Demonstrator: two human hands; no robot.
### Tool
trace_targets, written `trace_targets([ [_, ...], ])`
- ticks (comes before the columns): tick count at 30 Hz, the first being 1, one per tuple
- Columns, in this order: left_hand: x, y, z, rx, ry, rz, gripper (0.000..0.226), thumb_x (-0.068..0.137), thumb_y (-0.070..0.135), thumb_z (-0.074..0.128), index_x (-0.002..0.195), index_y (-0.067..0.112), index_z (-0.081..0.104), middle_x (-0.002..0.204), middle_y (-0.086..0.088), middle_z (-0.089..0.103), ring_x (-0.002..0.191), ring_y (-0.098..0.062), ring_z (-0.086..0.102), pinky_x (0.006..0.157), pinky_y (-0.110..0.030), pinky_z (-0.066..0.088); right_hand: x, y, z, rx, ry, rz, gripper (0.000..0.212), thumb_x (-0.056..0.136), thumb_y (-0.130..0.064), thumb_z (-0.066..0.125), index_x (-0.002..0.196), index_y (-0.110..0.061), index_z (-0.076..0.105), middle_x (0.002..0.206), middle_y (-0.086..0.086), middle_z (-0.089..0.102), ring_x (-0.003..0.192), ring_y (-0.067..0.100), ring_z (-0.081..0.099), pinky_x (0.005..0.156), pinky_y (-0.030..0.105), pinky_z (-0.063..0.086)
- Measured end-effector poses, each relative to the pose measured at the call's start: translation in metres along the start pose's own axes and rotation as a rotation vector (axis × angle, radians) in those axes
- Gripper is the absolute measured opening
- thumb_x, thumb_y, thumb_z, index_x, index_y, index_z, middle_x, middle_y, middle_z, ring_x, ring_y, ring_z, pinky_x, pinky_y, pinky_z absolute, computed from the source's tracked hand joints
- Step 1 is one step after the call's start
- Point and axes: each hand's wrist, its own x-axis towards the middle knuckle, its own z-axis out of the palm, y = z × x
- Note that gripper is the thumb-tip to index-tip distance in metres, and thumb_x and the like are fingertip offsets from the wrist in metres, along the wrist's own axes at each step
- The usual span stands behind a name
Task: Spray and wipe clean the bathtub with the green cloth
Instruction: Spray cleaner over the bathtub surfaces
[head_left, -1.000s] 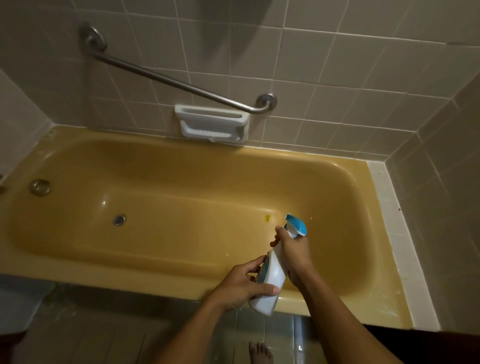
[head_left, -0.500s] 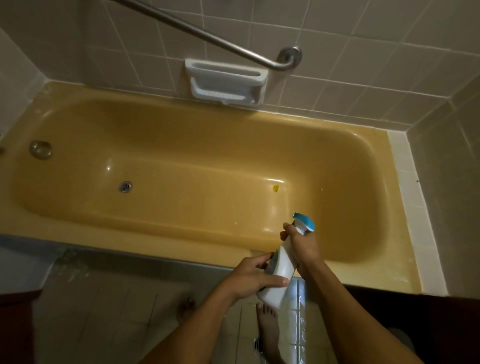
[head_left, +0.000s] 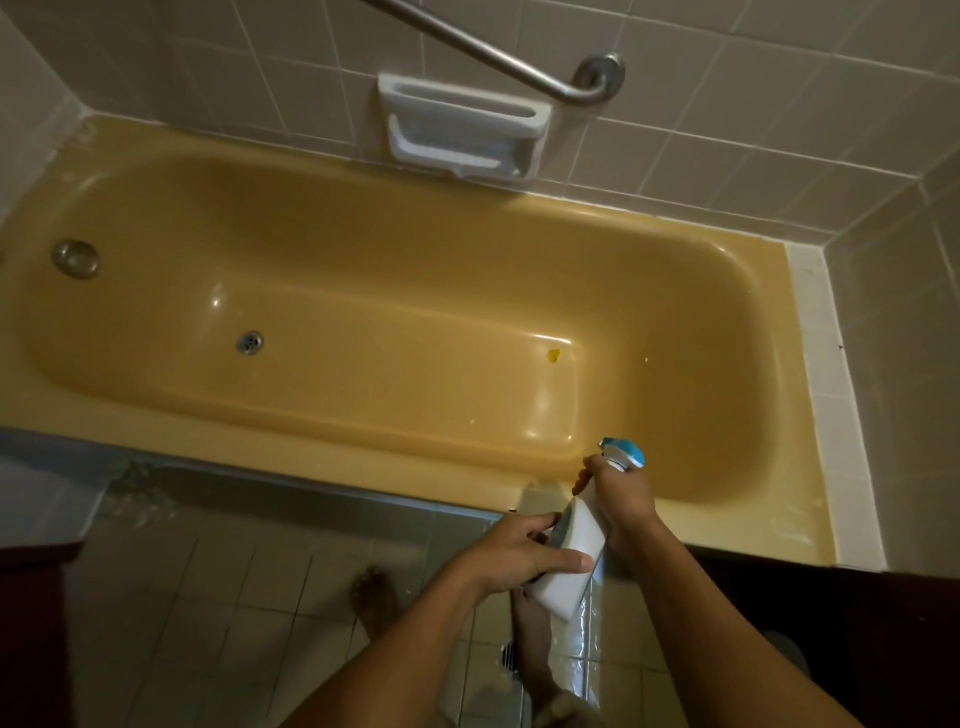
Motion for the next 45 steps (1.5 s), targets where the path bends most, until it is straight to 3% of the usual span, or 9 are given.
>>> trace_targets([
  [8, -0.006, 0.006, -0.019, -0.019, 0.046, 0.020, 0.071, 0.068, 0.048, 0.089, 0.135, 0.040, 0.065, 0.122, 0.008, 0.072, 0.111, -0.015, 0.069, 0.103, -0.048, 0.056, -0.004, -0.003, 0.018, 0.014, 0.004, -0.046, 0.010, 0.091, -0.016, 0.065, 0.083, -0.012, 0.062, 0.074, 0.009, 0.063, 0.064, 0.022, 0.056, 0.066, 0.035, 0.047],
  [13, -0.002, 0.011, -0.024, -0.030, 0.015, 0.035, 0.056, 0.076, 0.037, 0.086, 0.129, 0.038, 0.069, 0.125, 0.001, 0.072, 0.113, -0.019, 0.069, 0.101, -0.038, 0.055, -0.005, -0.006, 0.020, -0.027, 0.182, -0.073, 0.016, 0.086, -0.017, 0.063, 0.072, -0.012, 0.061, 0.072, 0.008, 0.065, 0.068, 0.028, 0.059, 0.071, 0.040, 0.049],
  [20, -0.004, 0.015, -0.047, -0.010, -0.008, 0.065, 0.056, 0.081, 0.030, 0.087, 0.129, 0.047, 0.063, 0.127, 0.005, 0.066, 0.114, -0.011, 0.065, 0.095, -0.028, 0.054, -0.013, -0.012, 0.031, 0.029, 0.030, -0.116, 0.014, 0.092, -0.022, 0.068, 0.081, -0.014, 0.062, 0.086, 0.010, 0.064, 0.078, 0.026, 0.057, 0.073, 0.042, 0.047],
  [24, -0.012, 0.013, -0.070, -0.021, -0.004, 0.088, 0.056, 0.083, 0.024, 0.085, 0.130, 0.044, 0.064, 0.126, 0.004, 0.067, 0.109, -0.007, 0.065, 0.084, -0.019, 0.054, -0.021, -0.017, 0.060, -0.010, 0.070, -0.142, 0.020, 0.088, -0.016, 0.063, 0.069, -0.013, 0.061, 0.075, 0.013, 0.068, 0.076, 0.033, 0.062, 0.078, 0.052, 0.056],
  [29, -0.036, -0.004, -0.124, -0.100, 0.057, 0.114, 0.065, 0.079, 0.023, 0.087, 0.134, 0.046, 0.061, 0.129, 0.008, 0.069, 0.117, -0.011, 0.065, 0.094, -0.031, 0.058, -0.047, -0.029, 0.122, -0.093, -0.137, -0.286, 0.010, 0.094, -0.024, 0.071, 0.094, -0.014, 0.070, 0.090, 0.006, 0.071, 0.084, 0.021, 0.063, 0.079, 0.041, 0.052],
  [33, -0.065, -0.011, -0.177, -0.121, 0.119, 0.153, 0.073, 0.081, 0.016, 0.086, 0.139, 0.045, 0.051, 0.129, 0.014, 0.065, 0.120, -0.008, 0.060, 0.085, -0.023, 0.057, -0.069, -0.034, 0.191, -0.179, -0.128, -0.320, 0.014, 0.092, -0.022, 0.068, 0.083, -0.012, 0.068, 0.081, 0.007, 0.075, 0.079, 0.027, 0.069, 0.078, 0.043, 0.056],
  [36, -0.086, -0.019, -0.214, -0.183, 0.200, 0.174, 0.083, 0.079, 0.012, 0.088, 0.147, 0.038, 0.048, 0.132, 0.012, 0.067, 0.119, -0.011, 0.063, 0.091, -0.031, 0.059, -0.087, -0.039, 0.243, -0.236, -0.231, -0.382, 0.011, 0.091, -0.024, 0.069, 0.084, -0.016, 0.069, 0.080, 0.002, 0.074, 0.077, 0.024, 0.067, 0.075, 0.041, 0.054],
  [39, -0.107, -0.029, -0.249, -0.242, 0.292, 0.215, 0.089, 0.073, 0.020, 0.091, 0.149, 0.038, 0.048, 0.132, 0.012, 0.069, 0.120, -0.013, 0.065, 0.096, -0.039, 0.059, -0.110, -0.048, 0.288, -0.283, -0.394, -0.435, 0.011, 0.092, -0.031, 0.074, 0.087, -0.023, 0.068, 0.077, -0.005, 0.067, 0.072, 0.015, 0.059, 0.071, 0.036, 0.049],
  [45, -0.154, -0.047, -0.294, -0.347, 0.433, 0.289, 0.091, 0.066, 0.037, 0.090, 0.147, 0.040, 0.050, 0.131, 0.012, 0.069, 0.122, -0.018, 0.065, 0.099, -0.046, 0.059, -0.143, -0.048, 0.377, -0.490, -0.378, -0.498, 0.018, 0.088, -0.022, 0.065, 0.086, -0.005, 0.069, 0.081, 0.012, 0.074, 0.077, 0.030, 0.070, 0.073, 0.046, 0.058],
])
